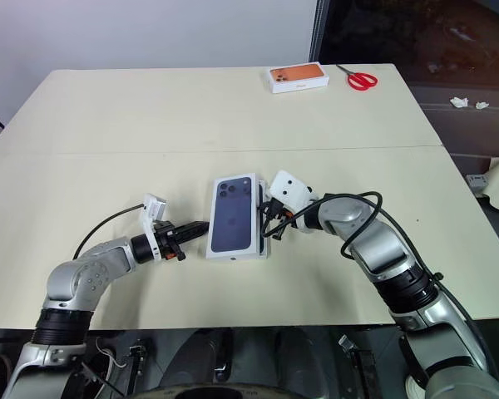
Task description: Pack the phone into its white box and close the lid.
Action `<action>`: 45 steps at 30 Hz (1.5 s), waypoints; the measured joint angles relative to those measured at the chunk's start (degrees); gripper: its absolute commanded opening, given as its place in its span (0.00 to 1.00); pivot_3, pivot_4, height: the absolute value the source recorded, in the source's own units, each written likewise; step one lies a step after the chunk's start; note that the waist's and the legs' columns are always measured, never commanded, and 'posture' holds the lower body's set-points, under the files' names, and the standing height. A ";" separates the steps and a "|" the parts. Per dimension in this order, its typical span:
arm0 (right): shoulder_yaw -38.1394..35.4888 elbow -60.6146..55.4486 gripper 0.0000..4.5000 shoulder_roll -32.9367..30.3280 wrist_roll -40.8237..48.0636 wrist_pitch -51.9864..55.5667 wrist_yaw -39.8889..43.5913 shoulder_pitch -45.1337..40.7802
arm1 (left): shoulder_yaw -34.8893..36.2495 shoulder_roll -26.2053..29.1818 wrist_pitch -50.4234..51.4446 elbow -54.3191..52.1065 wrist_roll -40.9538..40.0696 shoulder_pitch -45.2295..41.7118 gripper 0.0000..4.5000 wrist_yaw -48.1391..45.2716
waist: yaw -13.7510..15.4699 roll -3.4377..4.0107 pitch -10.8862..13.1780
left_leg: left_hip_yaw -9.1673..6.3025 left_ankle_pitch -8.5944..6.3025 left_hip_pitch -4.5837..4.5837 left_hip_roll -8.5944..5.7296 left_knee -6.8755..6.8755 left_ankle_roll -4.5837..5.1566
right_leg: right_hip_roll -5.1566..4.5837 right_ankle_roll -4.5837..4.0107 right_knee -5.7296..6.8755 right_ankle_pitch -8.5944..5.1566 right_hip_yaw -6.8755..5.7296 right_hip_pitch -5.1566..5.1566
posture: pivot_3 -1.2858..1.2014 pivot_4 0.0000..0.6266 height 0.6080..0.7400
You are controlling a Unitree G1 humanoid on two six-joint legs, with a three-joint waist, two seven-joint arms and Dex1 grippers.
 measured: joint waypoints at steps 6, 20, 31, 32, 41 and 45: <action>-0.22 -0.13 0.01 -2.03 -2.18 -1.26 2.15 0.30 | 0.26 -0.73 1.52 -0.81 -0.90 -0.78 0.00 0.40 | 0.10 0.00 0.00 | 0.00 0.00 0.00 -0.03 0.01 0.00 | -0.02 0.00 0.00 0.00 0.00 0.01 | 0.52 0.24 1.00; -0.28 -1.46 0.01 -4.17 -4.56 -1.95 5.83 1.14 | -0.27 -0.62 2.81 -3.65 -1.72 -1.99 0.00 0.97 | -0.04 0.00 0.00 | 0.00 0.00 0.00 -0.05 0.02 0.00 | -0.02 0.01 0.01 0.01 0.00 0.01 | 0.52 0.24 1.00; -9.51 3.20 0.01 3.39 0.81 2.31 3.28 -7.16 | 6.35 -0.50 4.47 -3.33 -6.16 -13.13 0.00 4.18 | 0.27 -0.03 0.00 | -0.05 0.01 0.01 -0.17 0.09 -0.02 | -0.07 0.01 0.06 0.01 -0.05 0.07 | 0.52 0.24 1.00; -9.27 4.61 0.01 4.29 0.44 1.66 2.90 -7.84 | 5.73 -1.48 3.74 -2.80 -5.68 -14.72 0.00 4.30 | 0.22 -0.04 -0.01 | -0.03 0.01 0.01 -0.19 0.09 -0.01 | -0.07 0.02 0.04 0.01 -0.04 0.08 | 0.52 0.24 1.00; -1.22 9.72 0.01 6.40 -7.38 -7.24 1.73 -3.32 | -6.66 -3.31 -3.40 5.44 6.98 -13.56 0.00 4.14 | -0.22 -0.04 -0.02 | 0.02 0.16 0.01 -0.16 0.02 -0.25 | 0.00 0.02 0.09 0.01 0.04 -0.04 | 0.52 0.24 1.00; -0.16 1.81 0.01 4.22 -6.20 -6.37 5.70 2.40 | -8.63 1.05 -3.68 1.13 8.58 -10.04 0.00 1.13 | -0.34 0.01 -0.09 | 0.00 0.02 0.33 -0.15 0.02 -0.03 | -0.02 0.02 0.08 0.01 0.04 0.33 | 0.52 0.24 1.00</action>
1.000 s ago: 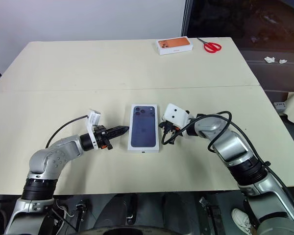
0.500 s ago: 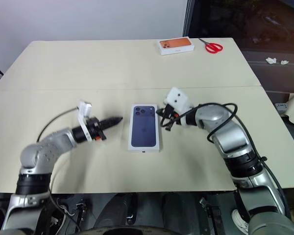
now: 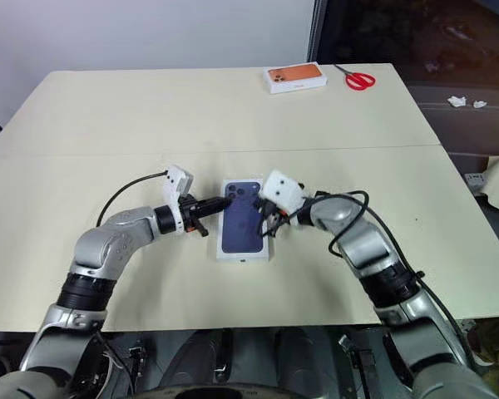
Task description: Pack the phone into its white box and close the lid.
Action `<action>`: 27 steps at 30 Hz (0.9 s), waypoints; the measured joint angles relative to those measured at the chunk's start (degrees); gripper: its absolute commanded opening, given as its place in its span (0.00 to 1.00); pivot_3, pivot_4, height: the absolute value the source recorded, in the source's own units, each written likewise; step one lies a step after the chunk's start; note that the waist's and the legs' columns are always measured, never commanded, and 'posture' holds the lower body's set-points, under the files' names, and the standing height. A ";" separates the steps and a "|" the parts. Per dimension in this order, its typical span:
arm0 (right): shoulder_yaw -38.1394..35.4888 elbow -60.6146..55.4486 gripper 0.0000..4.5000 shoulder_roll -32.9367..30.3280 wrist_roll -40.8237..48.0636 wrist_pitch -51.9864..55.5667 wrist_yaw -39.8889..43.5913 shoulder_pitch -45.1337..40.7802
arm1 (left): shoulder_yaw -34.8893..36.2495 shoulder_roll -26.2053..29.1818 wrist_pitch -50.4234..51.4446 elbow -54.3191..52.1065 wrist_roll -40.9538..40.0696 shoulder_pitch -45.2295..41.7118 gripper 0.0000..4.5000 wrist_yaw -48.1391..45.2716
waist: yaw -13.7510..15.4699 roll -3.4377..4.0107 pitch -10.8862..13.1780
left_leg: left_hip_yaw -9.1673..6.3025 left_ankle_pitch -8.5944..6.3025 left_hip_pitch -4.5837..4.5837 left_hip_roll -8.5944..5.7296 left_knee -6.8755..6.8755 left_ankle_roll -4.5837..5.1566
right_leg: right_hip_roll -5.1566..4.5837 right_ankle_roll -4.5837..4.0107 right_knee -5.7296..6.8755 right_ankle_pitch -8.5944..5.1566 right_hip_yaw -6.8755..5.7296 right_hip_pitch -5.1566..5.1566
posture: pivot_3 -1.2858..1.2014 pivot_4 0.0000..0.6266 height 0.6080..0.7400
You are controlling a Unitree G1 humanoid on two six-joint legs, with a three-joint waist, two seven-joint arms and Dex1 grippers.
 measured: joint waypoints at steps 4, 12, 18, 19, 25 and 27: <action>-0.46 -6.83 0.01 -4.73 4.09 2.43 5.79 4.38 | -0.39 5.69 -0.22 -7.24 -1.25 7.06 0.00 -6.23 | 0.14 0.05 -0.05 | -0.04 -0.05 0.14 0.04 -0.04 0.07 | -0.03 -0.02 -0.12 -0.02 -0.04 0.20 | 0.52 0.24 1.00; -2.51 -11.23 0.01 -6.98 9.84 6.25 9.14 8.03 | -0.76 8.37 -1.11 -10.83 -2.95 14.67 0.00 -10.80 | 0.45 0.01 0.00 | -0.09 -0.08 -0.10 0.05 0.01 0.12 | -0.13 -0.04 -0.23 -0.02 -0.10 0.05 | 0.52 0.24 1.00; -10.60 -6.91 0.42 -5.35 15.21 8.21 7.93 3.67 | 8.20 10.20 -0.75 -8.30 -5.30 9.83 0.53 -8.54 | 0.34 0.00 0.03 | -0.09 -0.08 -0.15 0.05 0.00 0.12 | -0.11 -0.02 -0.20 -0.01 -0.13 -0.05 | 0.52 0.24 1.00; -12.31 -5.87 0.53 -5.62 15.45 7.98 7.84 3.00 | 10.77 11.10 -1.31 -7.21 -5.44 8.65 0.64 -7.87 | 0.33 0.00 0.03 | -0.09 -0.08 -0.15 0.05 -0.02 0.12 | -0.10 -0.02 -0.20 -0.01 -0.14 -0.05 | 0.52 0.24 1.00; -16.79 -2.43 1.00 -8.99 17.23 6.30 10.54 2.82 | 18.51 16.61 -1.71 -3.64 -6.81 7.73 1.00 -9.86 | 0.26 0.03 0.07 | -0.03 -0.11 -0.23 0.04 -0.04 0.17 | -0.10 -0.02 -0.33 -0.01 -0.11 -0.08 | 0.52 0.24 1.00; -18.00 -1.70 1.00 -10.31 17.45 4.73 11.75 2.89 | 20.04 18.70 -2.33 -3.28 -6.94 8.23 1.00 -11.61 | 0.26 0.04 0.07 | -0.03 -0.11 -0.23 0.04 -0.04 0.17 | -0.11 -0.02 -0.33 -0.01 -0.11 -0.08 | 0.52 0.24 1.00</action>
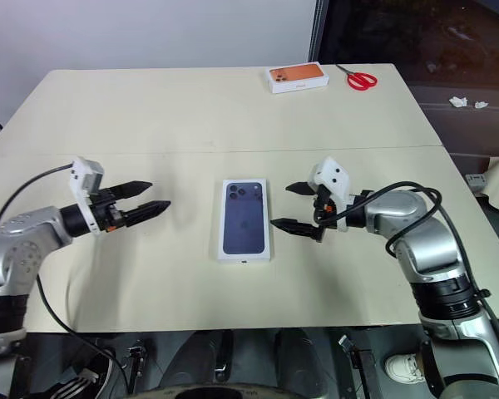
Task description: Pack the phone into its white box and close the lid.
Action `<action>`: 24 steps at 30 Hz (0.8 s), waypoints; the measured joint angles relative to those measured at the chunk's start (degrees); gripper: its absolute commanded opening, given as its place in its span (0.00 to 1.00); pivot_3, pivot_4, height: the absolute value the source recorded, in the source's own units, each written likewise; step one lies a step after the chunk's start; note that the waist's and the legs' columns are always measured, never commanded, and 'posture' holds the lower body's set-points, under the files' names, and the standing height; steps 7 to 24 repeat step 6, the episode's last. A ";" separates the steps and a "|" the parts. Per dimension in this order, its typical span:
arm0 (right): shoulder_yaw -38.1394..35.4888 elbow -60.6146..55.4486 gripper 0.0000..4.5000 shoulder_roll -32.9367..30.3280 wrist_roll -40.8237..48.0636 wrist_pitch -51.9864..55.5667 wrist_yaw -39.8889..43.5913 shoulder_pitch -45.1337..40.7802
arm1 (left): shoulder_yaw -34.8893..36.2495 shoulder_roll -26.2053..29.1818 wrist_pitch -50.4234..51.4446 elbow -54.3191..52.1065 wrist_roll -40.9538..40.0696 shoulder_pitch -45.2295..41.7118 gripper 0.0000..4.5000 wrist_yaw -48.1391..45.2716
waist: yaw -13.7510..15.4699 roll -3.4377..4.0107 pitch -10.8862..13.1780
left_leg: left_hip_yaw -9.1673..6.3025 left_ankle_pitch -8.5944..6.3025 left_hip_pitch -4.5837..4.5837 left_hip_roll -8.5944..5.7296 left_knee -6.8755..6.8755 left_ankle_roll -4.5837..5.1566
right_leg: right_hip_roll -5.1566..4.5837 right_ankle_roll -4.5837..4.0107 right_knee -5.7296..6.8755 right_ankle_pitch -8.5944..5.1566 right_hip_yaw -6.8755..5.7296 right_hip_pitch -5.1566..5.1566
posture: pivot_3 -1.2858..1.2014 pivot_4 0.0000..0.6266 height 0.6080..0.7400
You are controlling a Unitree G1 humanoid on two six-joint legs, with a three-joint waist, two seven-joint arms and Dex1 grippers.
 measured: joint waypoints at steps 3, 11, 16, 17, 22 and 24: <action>-3.31 0.26 1.00 -0.81 2.17 -1.04 1.67 0.48 | 2.14 2.69 -2.57 0.20 0.24 3.06 1.00 -2.44 | -0.06 0.05 0.02 | -0.01 0.00 0.03 0.02 -0.02 0.00 | -0.01 -0.01 0.02 0.00 0.00 0.01 | 0.52 0.24 1.00; -4.50 0.50 1.00 -1.95 2.39 -3.61 2.99 1.21 | 2.98 2.85 -3.71 0.44 0.16 4.94 1.00 -3.42 | 0.00 0.06 0.02 | -0.01 0.00 0.03 0.05 0.00 0.00 | -0.01 -0.02 0.03 0.00 0.00 0.02 | 0.52 0.24 1.00; -4.50 0.50 1.00 -1.95 2.39 -3.61 2.99 1.21 | 2.98 2.85 -3.71 0.44 0.16 4.94 1.00 -3.42 | 0.00 0.06 0.02 | -0.01 0.00 0.03 0.05 0.00 0.00 | -0.01 -0.02 0.03 0.00 0.00 0.02 | 0.52 0.24 1.00; -4.50 0.50 1.00 -1.95 2.39 -3.61 2.99 1.21 | 2.98 2.85 -3.71 0.44 0.16 4.94 1.00 -3.42 | 0.00 0.06 0.02 | -0.01 0.00 0.03 0.05 0.00 0.00 | -0.01 -0.02 0.03 0.00 0.00 0.02 | 0.52 0.24 1.00; -4.50 0.50 1.00 -1.95 2.39 -3.61 2.99 1.21 | 2.98 2.85 -3.71 0.44 0.16 4.94 1.00 -3.42 | 0.00 0.06 0.02 | -0.01 0.00 0.03 0.05 0.00 0.00 | -0.01 -0.02 0.03 0.00 0.00 0.02 | 0.52 0.24 1.00; -4.50 0.50 1.00 -1.95 2.39 -3.61 2.99 1.21 | 2.98 2.85 -3.71 0.44 0.16 4.94 1.00 -3.42 | 0.00 0.06 0.02 | -0.01 0.00 0.03 0.05 0.00 0.00 | -0.01 -0.02 0.03 0.00 0.00 0.02 | 0.52 0.24 1.00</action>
